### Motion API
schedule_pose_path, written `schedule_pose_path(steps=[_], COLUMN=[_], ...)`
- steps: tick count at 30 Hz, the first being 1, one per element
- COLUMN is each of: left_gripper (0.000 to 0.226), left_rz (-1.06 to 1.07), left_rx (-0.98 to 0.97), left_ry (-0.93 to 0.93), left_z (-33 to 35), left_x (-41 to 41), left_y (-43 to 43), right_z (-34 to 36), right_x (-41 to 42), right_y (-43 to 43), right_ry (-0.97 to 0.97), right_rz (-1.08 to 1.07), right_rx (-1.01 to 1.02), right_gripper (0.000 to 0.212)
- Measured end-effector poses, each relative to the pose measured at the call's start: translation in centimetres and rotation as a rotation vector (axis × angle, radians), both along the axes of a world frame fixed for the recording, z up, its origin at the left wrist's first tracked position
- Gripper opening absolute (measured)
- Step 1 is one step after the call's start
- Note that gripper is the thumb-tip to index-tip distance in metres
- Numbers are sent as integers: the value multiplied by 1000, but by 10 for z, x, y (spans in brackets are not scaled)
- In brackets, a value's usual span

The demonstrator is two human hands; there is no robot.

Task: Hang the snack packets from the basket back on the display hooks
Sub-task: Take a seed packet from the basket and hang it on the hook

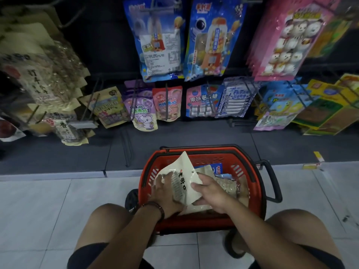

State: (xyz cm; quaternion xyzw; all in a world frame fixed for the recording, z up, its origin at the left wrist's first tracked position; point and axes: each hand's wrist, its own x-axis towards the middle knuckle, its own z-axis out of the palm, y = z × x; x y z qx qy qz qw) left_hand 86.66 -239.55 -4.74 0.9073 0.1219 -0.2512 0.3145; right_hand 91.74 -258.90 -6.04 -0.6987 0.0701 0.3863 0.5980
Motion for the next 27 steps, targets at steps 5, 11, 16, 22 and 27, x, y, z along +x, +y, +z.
schedule_pose_path(steps=[5,11,16,22,27], left_gripper=[126,52,26,21,42], left_rz=[83,47,166,360,412], left_rx=[-280,-561,-811,-920,-276], left_ry=[-306,-391,-515,-668,-984], left_z=[48,137,204,281,341], left_x=[-2,6,4,2,2], left_y=[10,9,-15,-35,-33], right_z=[80,198,293,378,422], right_x=[14,29,27,5,-5], right_y=[-20,-63,-76,-81,-55], right_ry=[-176,-339,-496,-698,-707], right_rz=[171,384,538,377,192], right_rx=[105,80,56,-106,-101], right_gripper=[30,26,29,9,15])
